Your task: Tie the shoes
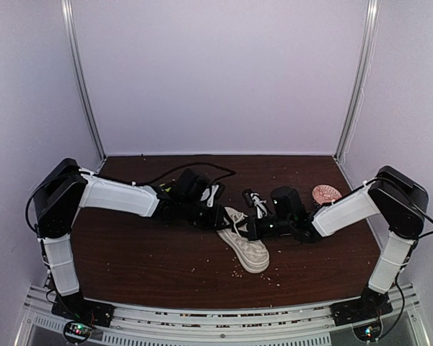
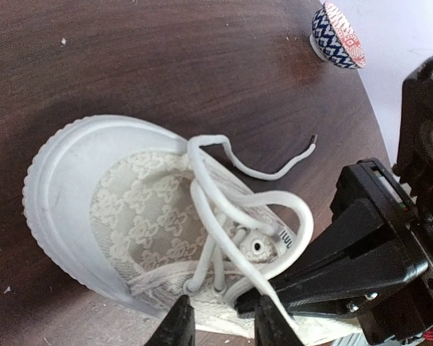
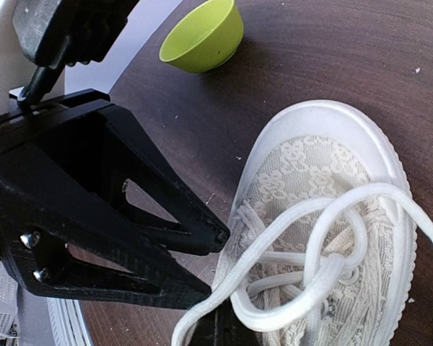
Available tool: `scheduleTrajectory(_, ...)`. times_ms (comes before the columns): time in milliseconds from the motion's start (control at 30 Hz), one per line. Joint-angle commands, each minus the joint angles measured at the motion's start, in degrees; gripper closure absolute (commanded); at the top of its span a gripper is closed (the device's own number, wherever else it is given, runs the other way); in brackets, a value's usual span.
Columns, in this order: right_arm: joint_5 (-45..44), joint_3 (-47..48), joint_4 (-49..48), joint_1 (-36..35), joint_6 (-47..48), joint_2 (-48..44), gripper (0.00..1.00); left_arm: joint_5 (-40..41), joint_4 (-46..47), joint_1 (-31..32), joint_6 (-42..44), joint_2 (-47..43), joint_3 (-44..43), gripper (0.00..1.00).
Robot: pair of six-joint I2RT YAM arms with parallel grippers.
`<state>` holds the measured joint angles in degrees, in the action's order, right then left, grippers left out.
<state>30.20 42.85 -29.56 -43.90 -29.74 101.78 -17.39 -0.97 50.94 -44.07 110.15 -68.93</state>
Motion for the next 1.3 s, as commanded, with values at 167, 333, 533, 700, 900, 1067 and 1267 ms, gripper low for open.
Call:
scheduleTrajectory(167, 0.5, -0.9, -1.5, -0.2, 1.6, -2.5, 1.00, -5.5, 10.3, 0.0, -1.8, 1.1, 1.2, 0.64)
scheduleTrajectory(333, 0.9, -1.6, -2.0, -0.2, 1.8, -3.0, 1.00, -7.0, 11.4, 0.0, -2.6, 1.9, 1.3, 0.63)
scheduleTrajectory(533, 1.9, -2.8, -3.6, -0.2, 1.8, -4.2, 1.00, -8.9, 13.6, 0.0, -3.8, 2.8, 1.9, 0.64)
scheduleTrajectory(700, 2.6, -3.9, -5.8, -0.2, 1.9, -4.7, 1.00, -12.0, 17.7, 0.0, -4.5, 2.4, 3.6, 0.63)
scheduleTrajectory(900, 3.3, -4.2, -6.8, -0.2, 2.0, -5.5, 1.00, -15.8, 21.4, 0.0, -4.6, 2.0, 5.7, 0.59)
scheduleTrajectory(1067, 4.3, -4.4, -6.7, -0.2, 2.2, -6.3, 1.00, -17.8, 22.6, 0.0, -4.4, 1.8, 6.3, 0.58)
scheduleTrajectory(1267, 4.5, -5.1, -7.3, -0.1, 2.2, -7.3, 1.00, -18.9, 23.0, 0.0, -4.5, 1.8, 6.4, 0.60)
